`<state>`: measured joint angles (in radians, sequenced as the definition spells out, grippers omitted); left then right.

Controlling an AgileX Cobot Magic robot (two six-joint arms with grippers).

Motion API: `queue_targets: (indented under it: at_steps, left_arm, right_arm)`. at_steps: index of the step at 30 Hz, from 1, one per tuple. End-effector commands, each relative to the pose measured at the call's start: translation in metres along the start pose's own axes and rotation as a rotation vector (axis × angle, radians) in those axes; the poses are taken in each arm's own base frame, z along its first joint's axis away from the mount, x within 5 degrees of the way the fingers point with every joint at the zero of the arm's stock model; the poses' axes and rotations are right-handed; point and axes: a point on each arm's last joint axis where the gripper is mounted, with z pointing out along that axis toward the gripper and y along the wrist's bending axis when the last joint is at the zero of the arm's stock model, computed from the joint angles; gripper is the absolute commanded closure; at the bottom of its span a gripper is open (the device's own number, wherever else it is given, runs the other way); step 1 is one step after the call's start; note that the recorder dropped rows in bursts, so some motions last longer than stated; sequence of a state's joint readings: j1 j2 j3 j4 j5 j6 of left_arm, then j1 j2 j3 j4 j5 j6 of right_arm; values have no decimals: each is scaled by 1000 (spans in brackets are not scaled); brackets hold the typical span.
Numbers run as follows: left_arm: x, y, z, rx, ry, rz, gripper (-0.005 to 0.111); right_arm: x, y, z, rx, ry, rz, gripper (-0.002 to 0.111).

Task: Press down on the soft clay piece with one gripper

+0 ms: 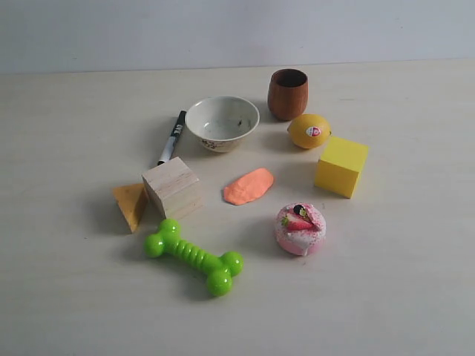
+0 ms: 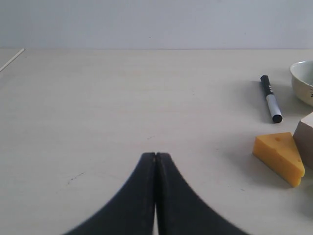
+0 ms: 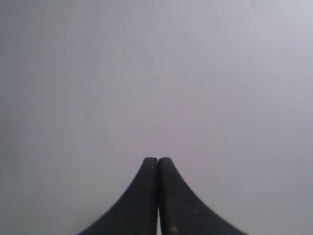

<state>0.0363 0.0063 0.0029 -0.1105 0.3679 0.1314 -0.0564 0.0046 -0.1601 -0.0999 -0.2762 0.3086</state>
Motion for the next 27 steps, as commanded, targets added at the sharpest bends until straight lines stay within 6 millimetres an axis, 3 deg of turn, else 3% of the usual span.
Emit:
queue_targets:
  at_steps: [1, 5, 13, 17, 20, 27]
  left_arm:
    - [-2, 0, -1, -3, -18, 3, 107]
    - [-2, 0, -1, -3, -18, 3, 107]
    - [-2, 0, -1, -3, -18, 3, 107]
    - [-2, 0, -1, -3, -18, 3, 107]
    - [-2, 0, -1, -3, -18, 3, 107]
    - [-2, 0, -1, -3, -18, 3, 107]
  right_arm:
    - [-36, 5, 15, 46, 100, -1, 108]
    - [-62, 8, 37, 102, 234, 56, 108]
    - [-94, 22, 95, 17, 436, -121, 108]
    - [-83, 40, 129, -219, 645, -153, 108]
    - [-70, 55, 153, -395, 732, -65, 108]
    - [-19, 68, 199, -480, 1011, -12, 108]
